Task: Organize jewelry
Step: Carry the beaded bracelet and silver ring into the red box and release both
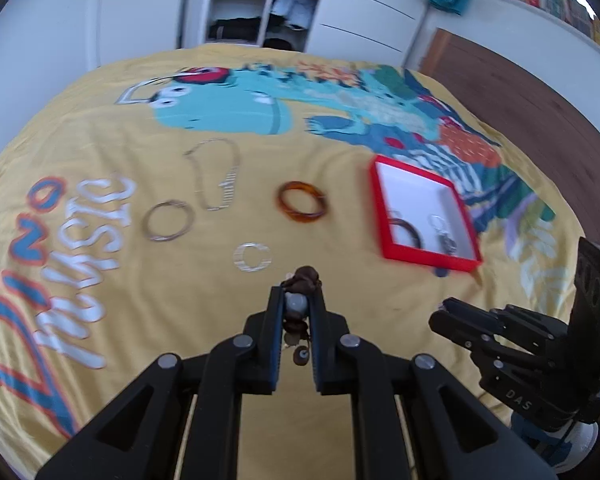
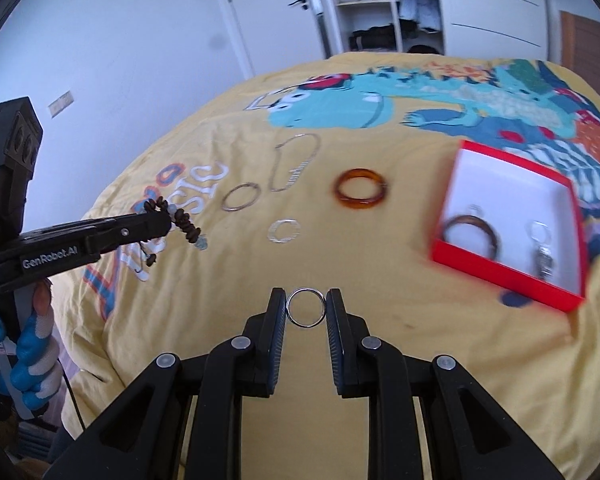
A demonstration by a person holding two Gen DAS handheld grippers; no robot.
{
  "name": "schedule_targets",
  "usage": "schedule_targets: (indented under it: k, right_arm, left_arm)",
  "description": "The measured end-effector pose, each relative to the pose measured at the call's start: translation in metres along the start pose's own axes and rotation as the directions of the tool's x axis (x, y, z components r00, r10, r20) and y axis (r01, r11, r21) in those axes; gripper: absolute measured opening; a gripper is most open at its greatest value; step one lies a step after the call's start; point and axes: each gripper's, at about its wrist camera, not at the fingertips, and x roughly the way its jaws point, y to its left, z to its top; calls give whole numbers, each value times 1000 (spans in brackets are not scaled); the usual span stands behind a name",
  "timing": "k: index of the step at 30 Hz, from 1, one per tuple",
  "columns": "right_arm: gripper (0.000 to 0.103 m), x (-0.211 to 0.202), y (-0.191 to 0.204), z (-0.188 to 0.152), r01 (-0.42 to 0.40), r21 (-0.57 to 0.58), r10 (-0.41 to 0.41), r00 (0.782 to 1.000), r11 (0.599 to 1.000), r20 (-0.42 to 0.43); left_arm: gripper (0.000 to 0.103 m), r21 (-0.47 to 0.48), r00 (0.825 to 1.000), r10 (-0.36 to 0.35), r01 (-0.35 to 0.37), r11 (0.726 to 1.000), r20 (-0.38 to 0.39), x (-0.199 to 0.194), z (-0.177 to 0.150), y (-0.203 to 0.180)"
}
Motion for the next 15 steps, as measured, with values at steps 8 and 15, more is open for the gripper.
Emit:
schedule_targets:
  k: [8, 15]
  right_arm:
    - [20, -22, -90, 3, 103, 82, -105, 994, 991, 17]
    - [20, -10, -163, 38, 182, 90, -184, 983, 979, 20]
  left_arm:
    - [11, 107, 996, -80, 83, 991, -36, 43, 30, -87]
    - [11, 148, 989, -137, 145, 978, -63, 102, 74, -145]
